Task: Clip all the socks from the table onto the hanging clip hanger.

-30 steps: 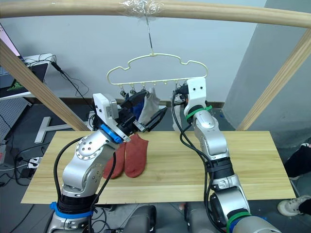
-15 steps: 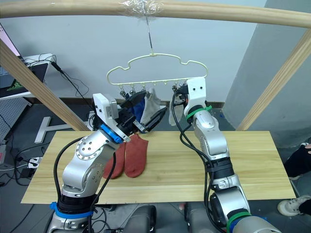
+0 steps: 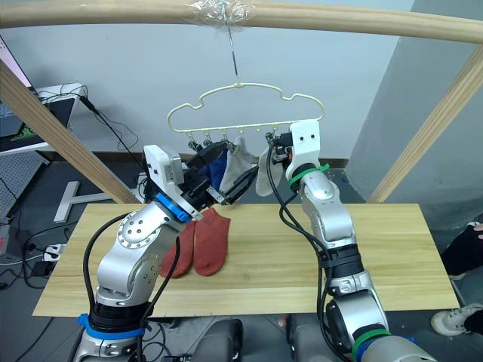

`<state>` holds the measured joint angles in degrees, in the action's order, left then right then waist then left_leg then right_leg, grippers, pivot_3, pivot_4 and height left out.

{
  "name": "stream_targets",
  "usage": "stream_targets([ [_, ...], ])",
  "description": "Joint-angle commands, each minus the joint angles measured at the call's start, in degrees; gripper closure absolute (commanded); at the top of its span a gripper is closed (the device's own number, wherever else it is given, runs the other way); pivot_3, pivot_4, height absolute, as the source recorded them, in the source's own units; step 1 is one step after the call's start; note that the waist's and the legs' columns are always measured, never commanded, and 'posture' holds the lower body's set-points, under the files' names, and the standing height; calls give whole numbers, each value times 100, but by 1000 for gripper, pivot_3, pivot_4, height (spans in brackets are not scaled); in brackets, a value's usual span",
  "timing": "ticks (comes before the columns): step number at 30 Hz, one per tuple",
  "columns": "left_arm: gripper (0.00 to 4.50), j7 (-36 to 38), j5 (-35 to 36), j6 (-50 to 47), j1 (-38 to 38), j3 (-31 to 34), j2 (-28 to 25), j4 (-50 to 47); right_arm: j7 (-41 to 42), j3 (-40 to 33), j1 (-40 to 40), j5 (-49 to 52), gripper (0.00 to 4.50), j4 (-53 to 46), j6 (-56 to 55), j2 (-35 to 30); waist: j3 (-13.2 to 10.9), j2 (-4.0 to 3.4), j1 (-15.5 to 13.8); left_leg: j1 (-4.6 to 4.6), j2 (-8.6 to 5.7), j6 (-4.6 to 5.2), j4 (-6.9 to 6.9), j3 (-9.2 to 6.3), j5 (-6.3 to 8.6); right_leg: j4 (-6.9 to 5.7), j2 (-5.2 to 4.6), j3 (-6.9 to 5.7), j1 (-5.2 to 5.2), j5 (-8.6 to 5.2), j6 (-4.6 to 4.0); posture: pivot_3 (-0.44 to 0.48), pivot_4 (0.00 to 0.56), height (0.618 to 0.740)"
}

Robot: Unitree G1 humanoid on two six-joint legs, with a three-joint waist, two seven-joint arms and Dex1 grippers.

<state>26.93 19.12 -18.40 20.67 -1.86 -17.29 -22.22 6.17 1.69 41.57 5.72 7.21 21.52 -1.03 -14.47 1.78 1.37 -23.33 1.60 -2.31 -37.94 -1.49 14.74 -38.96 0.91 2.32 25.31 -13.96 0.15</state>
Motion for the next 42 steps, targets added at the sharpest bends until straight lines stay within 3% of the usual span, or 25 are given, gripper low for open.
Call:
stream_targets([
  [1,0,-15,49,51,72,-6,38,-264,-10,-45,148,-9,3067,-166,-216,17,0,0,0,0,0,0,0,0,0,0,0,0,0,0,0,101,220,740],
  [20,0,-27,55,22,79,-5,38,-281,-14,-45,179,-1,3067,-94,-291,29,0,0,-1,0,0,0,0,0,0,0,0,0,0,0,0,104,226,740],
  [24,0,-26,63,18,90,-3,44,-272,-10,-57,174,10,4094,-71,-293,28,0,0,-1,0,0,0,0,0,0,0,0,0,0,0,0,104,226,740],
  [27,0,-24,60,19,87,-8,44,-269,2,-65,170,14,4485,-71,-292,27,0,0,-1,0,0,0,0,0,0,0,0,0,0,0,0,103,229,740],
  [36,0,-29,62,31,-140,7,47,-263,211,-121,95,85,4485,-171,-113,-173,0,0,-2,1,0,0,0,1,0,0,0,1,0,0,0,101,234,740],
  [42,0,69,-51,324,-1336,146,4,351,474,-158,71,224,4485,-417,187,-366,0,0,13,16,5,1,7,1,1,-1,0,6,-4,0,0,85,242,740],
])
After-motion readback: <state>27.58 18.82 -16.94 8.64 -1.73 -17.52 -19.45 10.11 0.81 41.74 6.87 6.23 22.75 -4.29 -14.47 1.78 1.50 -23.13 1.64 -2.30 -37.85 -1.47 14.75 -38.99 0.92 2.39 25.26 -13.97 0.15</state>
